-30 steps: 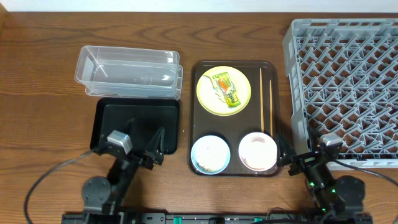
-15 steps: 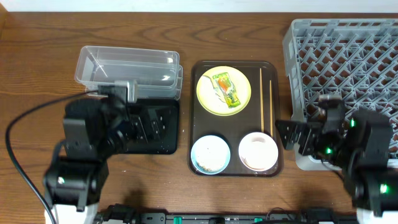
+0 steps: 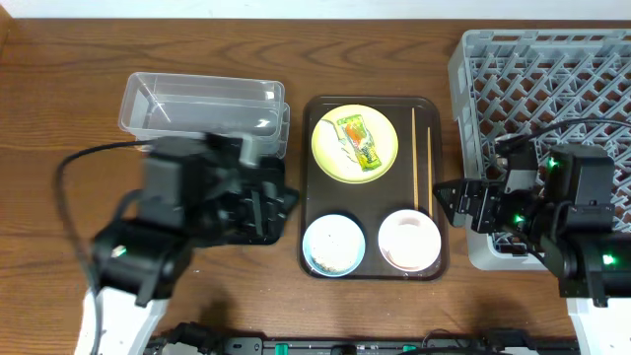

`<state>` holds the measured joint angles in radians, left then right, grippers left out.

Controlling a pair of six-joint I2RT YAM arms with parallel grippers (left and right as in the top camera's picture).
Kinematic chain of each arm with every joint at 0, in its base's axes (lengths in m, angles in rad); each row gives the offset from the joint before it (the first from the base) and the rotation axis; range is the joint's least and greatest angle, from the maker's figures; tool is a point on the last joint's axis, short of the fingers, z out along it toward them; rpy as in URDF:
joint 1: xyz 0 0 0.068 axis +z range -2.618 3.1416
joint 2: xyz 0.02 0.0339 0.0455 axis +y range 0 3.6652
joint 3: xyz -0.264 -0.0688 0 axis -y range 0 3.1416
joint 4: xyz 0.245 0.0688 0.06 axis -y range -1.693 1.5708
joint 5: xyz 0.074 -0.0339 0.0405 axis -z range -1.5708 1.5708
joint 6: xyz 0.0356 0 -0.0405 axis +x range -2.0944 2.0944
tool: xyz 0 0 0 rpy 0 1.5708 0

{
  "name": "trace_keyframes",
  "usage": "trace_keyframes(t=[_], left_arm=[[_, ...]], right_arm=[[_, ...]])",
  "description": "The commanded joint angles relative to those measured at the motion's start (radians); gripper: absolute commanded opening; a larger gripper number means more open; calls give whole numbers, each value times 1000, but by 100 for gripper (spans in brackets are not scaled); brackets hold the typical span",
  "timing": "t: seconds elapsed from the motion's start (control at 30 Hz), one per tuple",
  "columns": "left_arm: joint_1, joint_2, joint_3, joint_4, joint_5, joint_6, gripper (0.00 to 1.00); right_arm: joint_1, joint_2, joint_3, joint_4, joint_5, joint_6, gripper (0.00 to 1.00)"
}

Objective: Sort waste into correct bins and load items into the dishwasher rack
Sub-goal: 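Reach the left gripper to the blue bowl and grasp it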

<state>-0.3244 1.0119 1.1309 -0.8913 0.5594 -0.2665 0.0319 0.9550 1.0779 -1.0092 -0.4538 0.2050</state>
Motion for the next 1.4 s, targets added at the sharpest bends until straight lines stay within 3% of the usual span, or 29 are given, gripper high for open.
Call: trace_keyframes(t=[0.0, 0.17, 0.33, 0.7, 0.93, 1.23, 1.37], left_arm=[[-146, 74, 18, -3, -194, -35, 65], [-363, 228, 18, 50, -411, -114, 64], [-460, 383, 18, 139, -441, -174, 61], [-548, 611, 7, 128, -440, -469, 49], [-609, 704, 7, 195, -437, -500, 46], [-613, 793, 5, 210, -438, -541, 21], [-613, 806, 5, 230, -439, -539, 19]], right_arm=[[-14, -46, 20, -3, 8, 53, 89], [-14, -95, 20, -52, 25, 71, 85], [-14, -100, 20, -84, 32, 70, 83], [-14, -100, 20, -87, 47, 69, 85], [-14, -100, 20, -87, 47, 68, 86], [-14, -100, 20, -87, 46, 68, 88], [-14, -100, 20, -87, 46, 68, 87]])
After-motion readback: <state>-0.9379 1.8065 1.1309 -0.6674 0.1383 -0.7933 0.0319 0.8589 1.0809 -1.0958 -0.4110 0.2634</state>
